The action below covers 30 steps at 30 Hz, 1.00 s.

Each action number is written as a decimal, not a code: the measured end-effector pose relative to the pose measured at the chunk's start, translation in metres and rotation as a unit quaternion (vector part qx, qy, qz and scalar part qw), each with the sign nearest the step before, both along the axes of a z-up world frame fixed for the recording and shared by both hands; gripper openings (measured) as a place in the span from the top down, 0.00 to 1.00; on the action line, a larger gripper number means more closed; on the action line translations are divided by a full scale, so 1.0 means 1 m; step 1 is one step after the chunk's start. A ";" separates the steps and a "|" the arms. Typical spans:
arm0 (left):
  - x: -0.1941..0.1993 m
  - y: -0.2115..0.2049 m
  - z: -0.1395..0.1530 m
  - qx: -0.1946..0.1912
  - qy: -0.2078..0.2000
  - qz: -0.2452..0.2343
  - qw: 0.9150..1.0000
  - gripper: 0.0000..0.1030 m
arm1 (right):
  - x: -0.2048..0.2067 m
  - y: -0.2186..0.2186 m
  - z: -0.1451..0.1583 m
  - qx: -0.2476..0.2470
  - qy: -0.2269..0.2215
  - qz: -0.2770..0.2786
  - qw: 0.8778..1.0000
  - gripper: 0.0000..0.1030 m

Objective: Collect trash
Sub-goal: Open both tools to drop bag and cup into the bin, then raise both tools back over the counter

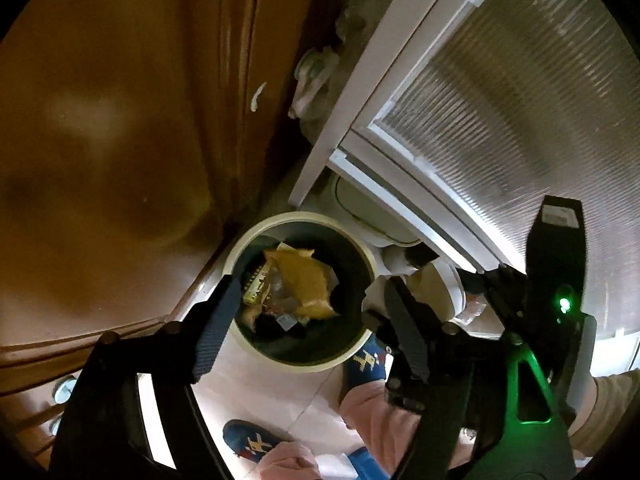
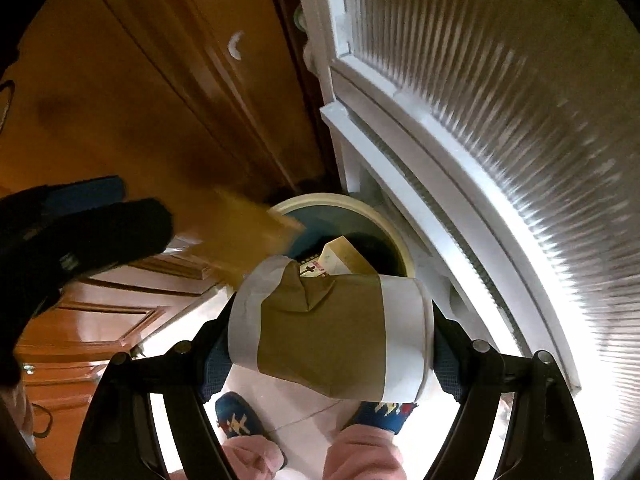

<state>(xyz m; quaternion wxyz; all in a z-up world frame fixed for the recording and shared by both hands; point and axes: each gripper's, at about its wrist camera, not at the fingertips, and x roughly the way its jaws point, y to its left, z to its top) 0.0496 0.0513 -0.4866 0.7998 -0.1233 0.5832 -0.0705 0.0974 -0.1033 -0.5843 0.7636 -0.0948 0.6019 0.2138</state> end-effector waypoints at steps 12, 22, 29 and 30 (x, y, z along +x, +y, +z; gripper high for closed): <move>-0.023 0.018 0.007 0.051 -0.020 0.027 0.998 0.29 | 0.016 0.012 -0.024 -0.003 -0.008 -0.017 1.000 0.15; -0.050 0.025 0.022 0.084 -0.006 0.049 0.995 0.21 | -0.004 0.012 0.007 -0.005 -0.007 -0.016 1.000 0.11; -0.071 0.025 0.075 0.101 -0.014 0.043 0.994 0.20 | -0.024 0.007 0.070 0.003 -0.001 -0.013 1.000 0.11; -0.075 0.026 0.087 0.103 -0.017 0.042 0.994 0.20 | -0.027 0.007 0.081 0.006 -0.001 -0.010 1.000 0.11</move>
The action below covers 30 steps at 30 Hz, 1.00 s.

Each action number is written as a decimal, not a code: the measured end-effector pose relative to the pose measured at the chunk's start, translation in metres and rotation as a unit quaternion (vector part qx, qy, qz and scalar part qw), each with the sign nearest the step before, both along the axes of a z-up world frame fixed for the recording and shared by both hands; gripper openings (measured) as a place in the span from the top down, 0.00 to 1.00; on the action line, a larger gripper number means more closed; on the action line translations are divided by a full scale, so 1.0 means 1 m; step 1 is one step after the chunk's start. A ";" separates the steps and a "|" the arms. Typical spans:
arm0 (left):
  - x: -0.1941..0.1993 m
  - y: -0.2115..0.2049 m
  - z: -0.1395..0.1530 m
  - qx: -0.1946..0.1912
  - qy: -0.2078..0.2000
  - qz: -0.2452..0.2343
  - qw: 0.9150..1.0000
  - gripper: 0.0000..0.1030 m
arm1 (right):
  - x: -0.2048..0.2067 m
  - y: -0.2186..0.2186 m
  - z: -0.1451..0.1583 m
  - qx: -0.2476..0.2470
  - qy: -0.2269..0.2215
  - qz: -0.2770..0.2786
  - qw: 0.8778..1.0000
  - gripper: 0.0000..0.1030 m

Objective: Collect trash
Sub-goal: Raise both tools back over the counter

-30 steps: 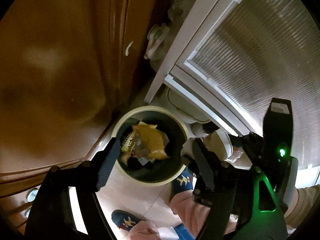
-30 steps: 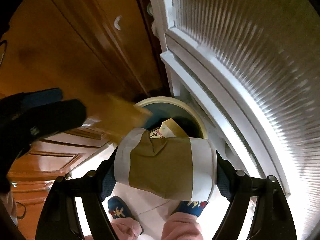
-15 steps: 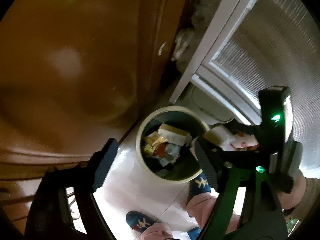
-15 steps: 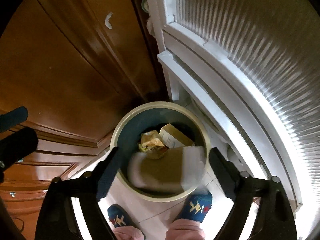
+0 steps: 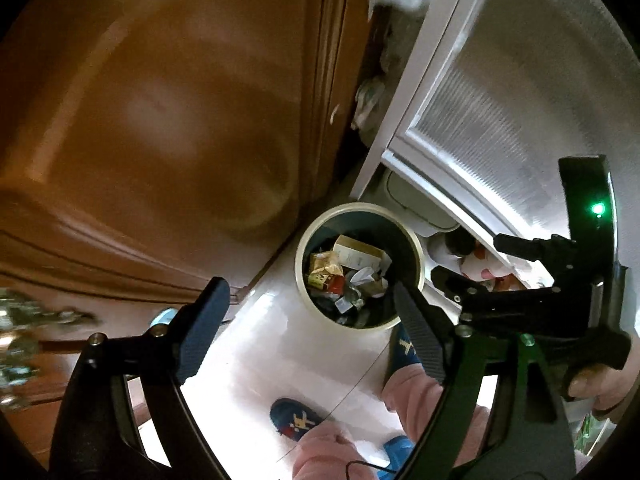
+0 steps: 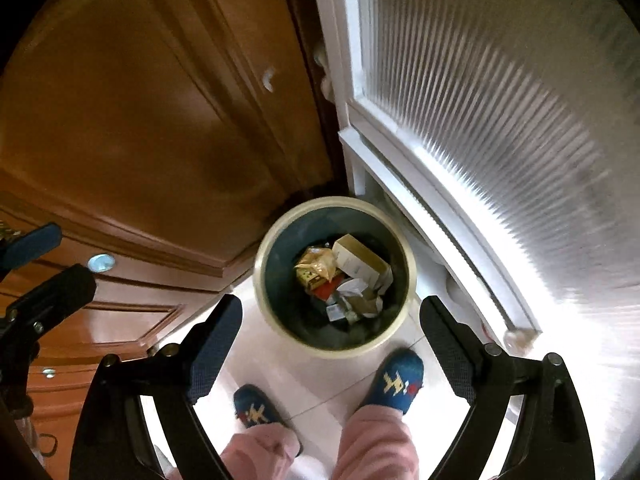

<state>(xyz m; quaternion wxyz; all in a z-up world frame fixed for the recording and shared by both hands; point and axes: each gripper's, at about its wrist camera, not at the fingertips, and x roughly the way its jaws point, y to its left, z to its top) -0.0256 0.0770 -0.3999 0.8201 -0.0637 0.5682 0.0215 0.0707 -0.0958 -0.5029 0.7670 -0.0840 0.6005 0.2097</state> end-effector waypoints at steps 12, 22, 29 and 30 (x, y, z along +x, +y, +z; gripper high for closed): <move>-0.032 0.005 0.147 -0.001 -0.049 0.001 0.999 0.20 | -0.042 0.011 0.177 0.050 -0.033 0.057 0.997 0.11; -0.034 0.023 0.265 0.003 -0.100 0.038 0.994 0.20 | -0.044 0.007 0.332 0.084 -0.107 0.097 0.986 0.11; -0.029 0.028 0.330 0.020 -0.137 0.052 0.989 0.20 | -0.034 0.003 0.417 0.115 -0.174 0.114 0.971 0.11; -0.028 0.027 0.340 0.025 -0.146 0.052 0.988 0.20 | -0.032 0.002 0.427 0.119 -0.180 0.115 0.970 0.11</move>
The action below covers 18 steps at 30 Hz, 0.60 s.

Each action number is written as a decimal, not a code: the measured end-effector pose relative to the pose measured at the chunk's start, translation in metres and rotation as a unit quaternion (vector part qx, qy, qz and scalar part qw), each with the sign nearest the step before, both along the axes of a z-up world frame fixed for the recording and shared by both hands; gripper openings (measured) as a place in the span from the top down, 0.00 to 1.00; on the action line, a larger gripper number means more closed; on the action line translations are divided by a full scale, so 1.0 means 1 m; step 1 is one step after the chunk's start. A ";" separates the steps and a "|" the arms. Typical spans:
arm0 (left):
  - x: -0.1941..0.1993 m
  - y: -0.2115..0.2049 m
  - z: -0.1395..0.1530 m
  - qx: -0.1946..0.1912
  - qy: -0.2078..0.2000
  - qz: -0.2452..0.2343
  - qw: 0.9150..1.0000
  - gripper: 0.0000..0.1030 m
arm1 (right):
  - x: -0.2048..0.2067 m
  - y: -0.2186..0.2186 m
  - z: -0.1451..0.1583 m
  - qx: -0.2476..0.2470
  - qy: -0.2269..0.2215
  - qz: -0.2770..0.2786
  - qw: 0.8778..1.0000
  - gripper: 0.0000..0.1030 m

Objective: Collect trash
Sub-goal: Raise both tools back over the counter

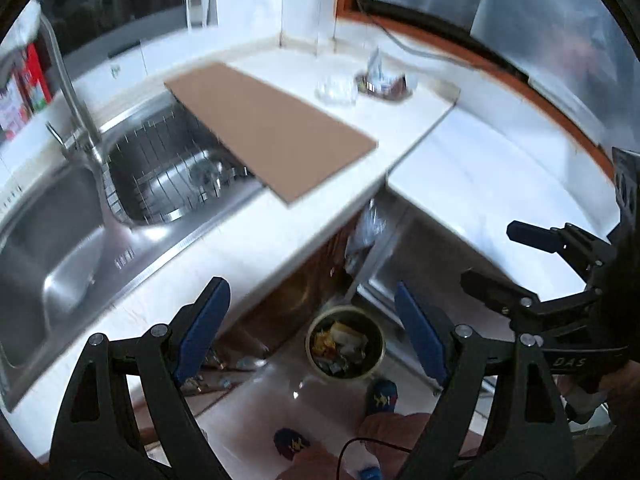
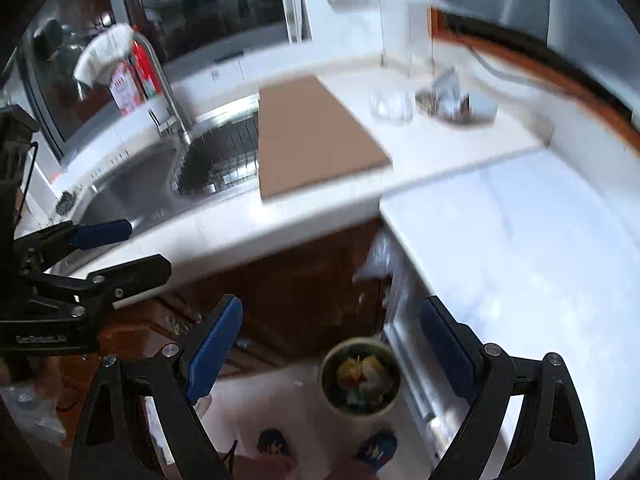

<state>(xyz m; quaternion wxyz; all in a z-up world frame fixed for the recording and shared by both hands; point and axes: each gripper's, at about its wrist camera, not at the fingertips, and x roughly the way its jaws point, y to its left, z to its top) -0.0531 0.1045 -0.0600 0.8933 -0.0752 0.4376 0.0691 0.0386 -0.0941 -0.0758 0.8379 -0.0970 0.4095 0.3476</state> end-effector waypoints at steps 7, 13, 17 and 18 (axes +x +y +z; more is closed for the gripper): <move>0.011 -0.009 0.060 0.033 -0.044 0.000 0.998 0.20 | 0.021 -0.010 0.058 0.022 -0.040 0.005 0.999 0.11; 0.036 -0.018 0.085 0.051 -0.058 -0.006 0.997 0.20 | 0.056 -0.017 0.085 0.027 -0.068 0.004 0.997 0.11; 0.067 -0.023 0.089 0.057 -0.058 -0.009 0.997 0.20 | 0.093 -0.023 0.089 0.035 -0.065 -0.001 0.997 0.11; 0.078 -0.025 0.089 0.057 -0.054 -0.010 0.997 0.20 | 0.105 -0.023 0.089 0.036 -0.060 -0.005 0.998 0.11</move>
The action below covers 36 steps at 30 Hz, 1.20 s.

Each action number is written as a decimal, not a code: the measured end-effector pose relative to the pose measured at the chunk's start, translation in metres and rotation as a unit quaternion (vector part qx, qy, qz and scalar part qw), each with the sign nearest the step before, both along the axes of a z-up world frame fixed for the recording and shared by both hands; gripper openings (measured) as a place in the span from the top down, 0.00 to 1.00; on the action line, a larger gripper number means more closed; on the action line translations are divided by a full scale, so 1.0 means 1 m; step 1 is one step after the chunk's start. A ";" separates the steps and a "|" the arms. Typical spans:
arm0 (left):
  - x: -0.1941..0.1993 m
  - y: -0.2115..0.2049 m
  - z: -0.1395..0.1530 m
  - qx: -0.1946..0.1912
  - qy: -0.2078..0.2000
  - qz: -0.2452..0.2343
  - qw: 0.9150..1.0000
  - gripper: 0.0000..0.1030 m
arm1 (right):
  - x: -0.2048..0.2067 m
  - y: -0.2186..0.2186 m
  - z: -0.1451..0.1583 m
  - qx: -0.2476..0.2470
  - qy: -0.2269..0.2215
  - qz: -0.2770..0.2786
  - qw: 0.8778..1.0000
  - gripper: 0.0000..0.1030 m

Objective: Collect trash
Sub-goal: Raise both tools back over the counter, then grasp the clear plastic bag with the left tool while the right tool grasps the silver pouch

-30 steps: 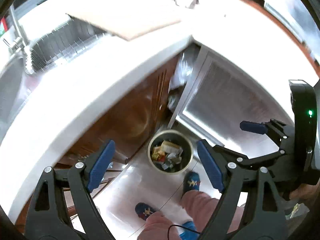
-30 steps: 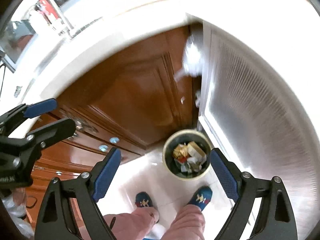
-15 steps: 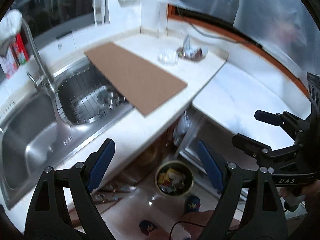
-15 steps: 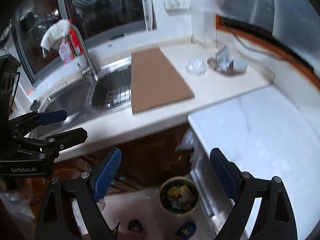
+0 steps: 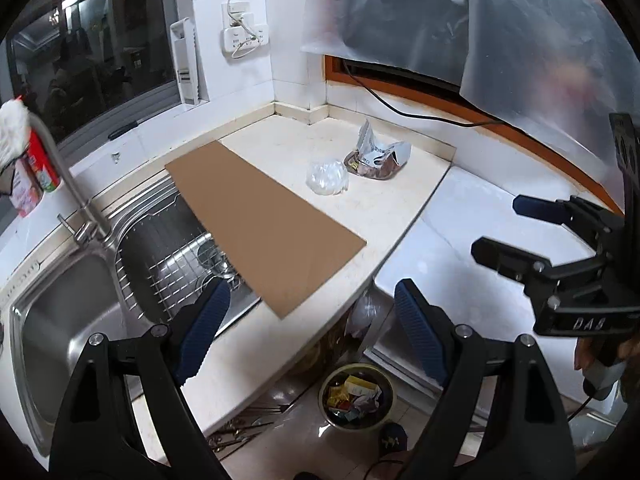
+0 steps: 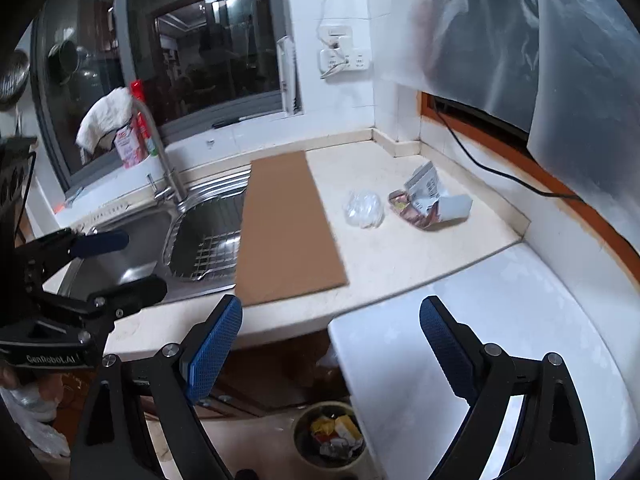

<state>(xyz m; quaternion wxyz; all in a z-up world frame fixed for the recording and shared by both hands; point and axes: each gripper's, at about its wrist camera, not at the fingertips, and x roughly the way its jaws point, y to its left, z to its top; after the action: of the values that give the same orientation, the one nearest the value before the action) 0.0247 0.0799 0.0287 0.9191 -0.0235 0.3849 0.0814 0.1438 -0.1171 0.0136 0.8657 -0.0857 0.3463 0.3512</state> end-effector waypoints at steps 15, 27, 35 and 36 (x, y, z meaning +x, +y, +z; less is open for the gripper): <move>0.183 0.026 -0.058 -0.061 0.063 0.022 0.996 0.20 | 0.214 0.019 -0.054 0.025 0.114 -0.051 0.992 0.13; 0.313 0.051 -0.117 -0.087 0.088 0.051 0.991 0.20 | 0.363 0.043 -0.132 0.060 0.208 -0.170 0.961 0.13; 0.357 0.062 -0.149 -0.120 0.106 0.066 0.985 0.20 | 0.412 0.055 -0.169 0.087 0.265 -0.216 0.936 0.21; 0.363 0.063 -0.153 -0.126 0.111 0.068 0.983 0.20 | 0.416 0.058 -0.174 0.090 0.271 -0.217 0.934 0.23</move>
<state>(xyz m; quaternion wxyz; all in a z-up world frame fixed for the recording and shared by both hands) 0.3878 0.1432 -0.1248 0.8525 -0.1558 0.4895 0.0966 0.5603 -0.0594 -0.1599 0.7982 0.1680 0.5447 0.1948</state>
